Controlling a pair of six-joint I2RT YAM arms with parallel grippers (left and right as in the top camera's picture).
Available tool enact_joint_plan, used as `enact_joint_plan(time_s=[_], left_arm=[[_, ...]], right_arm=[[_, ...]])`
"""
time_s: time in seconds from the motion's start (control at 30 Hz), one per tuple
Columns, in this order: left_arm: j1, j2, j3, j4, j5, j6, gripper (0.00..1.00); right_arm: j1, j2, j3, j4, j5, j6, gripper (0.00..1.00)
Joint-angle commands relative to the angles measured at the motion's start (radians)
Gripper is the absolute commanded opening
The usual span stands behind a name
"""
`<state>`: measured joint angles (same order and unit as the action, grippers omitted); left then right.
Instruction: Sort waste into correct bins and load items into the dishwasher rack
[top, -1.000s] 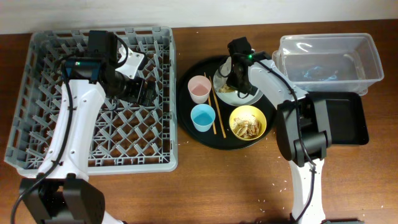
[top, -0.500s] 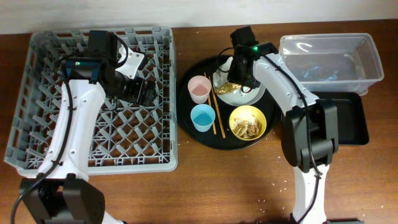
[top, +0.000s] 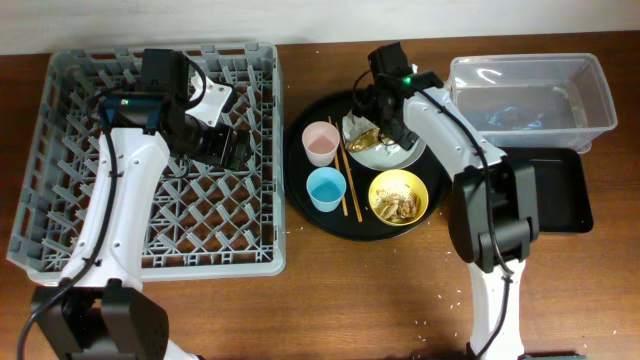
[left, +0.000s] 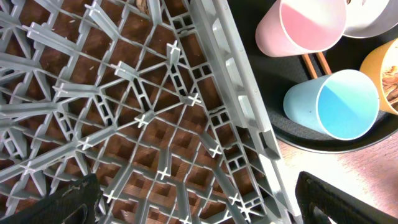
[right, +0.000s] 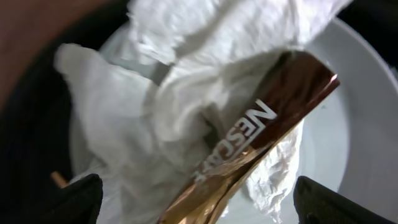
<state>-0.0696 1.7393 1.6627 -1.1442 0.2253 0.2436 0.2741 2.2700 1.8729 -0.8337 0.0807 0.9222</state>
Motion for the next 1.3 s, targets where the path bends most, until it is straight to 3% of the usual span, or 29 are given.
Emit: enact_joint_plan(time_s=[0.0, 0.1, 0.13, 0.17, 0.2, 0.27, 0.33, 0.37, 0.53, 0.7, 0.93, 1.03, 1.2, 1.23, 1.27], left_arm=[[0.006, -0.019, 0.014, -0.001, 0.015, 0.005, 1.0], [0.006, -0.019, 0.014, -0.001, 0.015, 0.005, 1.0], [0.006, -0.019, 0.014, -0.001, 0.015, 0.005, 1.0], [0.006, -0.019, 0.014, -0.001, 0.015, 0.005, 1.0], [0.006, -0.019, 0.014, -0.001, 0.015, 0.005, 1.0], [0.006, -0.019, 0.014, -0.001, 0.015, 0.005, 1.0], [0.006, -0.019, 0.014, -0.001, 0.015, 0.005, 1.0], [0.006, -0.019, 0.014, -0.001, 0.015, 0.005, 1.0], [0.006, -0.019, 0.014, -0.001, 0.015, 0.005, 1.0], [0.006, -0.019, 0.014, -0.001, 0.015, 0.005, 1.0], [0.006, -0.019, 0.014, -0.001, 0.015, 0.005, 1.0], [0.006, -0.019, 0.014, -0.001, 0.015, 0.005, 1.0], [0.006, -0.019, 0.014, -0.001, 0.015, 0.005, 1.0], [0.006, -0.019, 0.014, -0.001, 0.015, 0.005, 1.0], [0.006, -0.019, 0.014, -0.001, 0.015, 0.005, 1.0]], right_arm=[[0.0, 0.027, -0.024, -0.002, 0.009, 0.041, 0.98], [0.0, 0.027, -0.047, 0.005, 0.01, 0.04, 0.99], [0.0, 0.027, -0.055, 0.012, 0.011, 0.04, 0.92], [0.0, 0.027, -0.06, 0.016, 0.013, 0.04, 0.8], [0.0, 0.027, -0.067, 0.021, 0.013, 0.04, 0.62], [0.0, 0.027, -0.081, 0.031, 0.013, 0.039, 0.41], [0.0, 0.027, -0.101, 0.031, 0.013, 0.035, 0.11], [0.0, 0.027, -0.106, 0.03, 0.013, 0.021, 0.04], [-0.013, 0.002, -0.077, 0.019, -0.012, -0.156, 0.04], [-0.081, -0.132, 0.063, -0.071, -0.079, -0.287, 0.04], [-0.282, -0.306, 0.13, -0.138, -0.066, -0.256, 0.04], [-0.366, -0.265, 0.128, -0.132, 0.076, -0.086, 0.04], [-0.414, -0.126, 0.128, -0.047, 0.193, -0.064, 0.04], [-0.42, -0.104, 0.128, -0.022, 0.193, -0.064, 0.17], [-0.425, -0.095, 0.128, -0.006, 0.193, -0.064, 0.47]])
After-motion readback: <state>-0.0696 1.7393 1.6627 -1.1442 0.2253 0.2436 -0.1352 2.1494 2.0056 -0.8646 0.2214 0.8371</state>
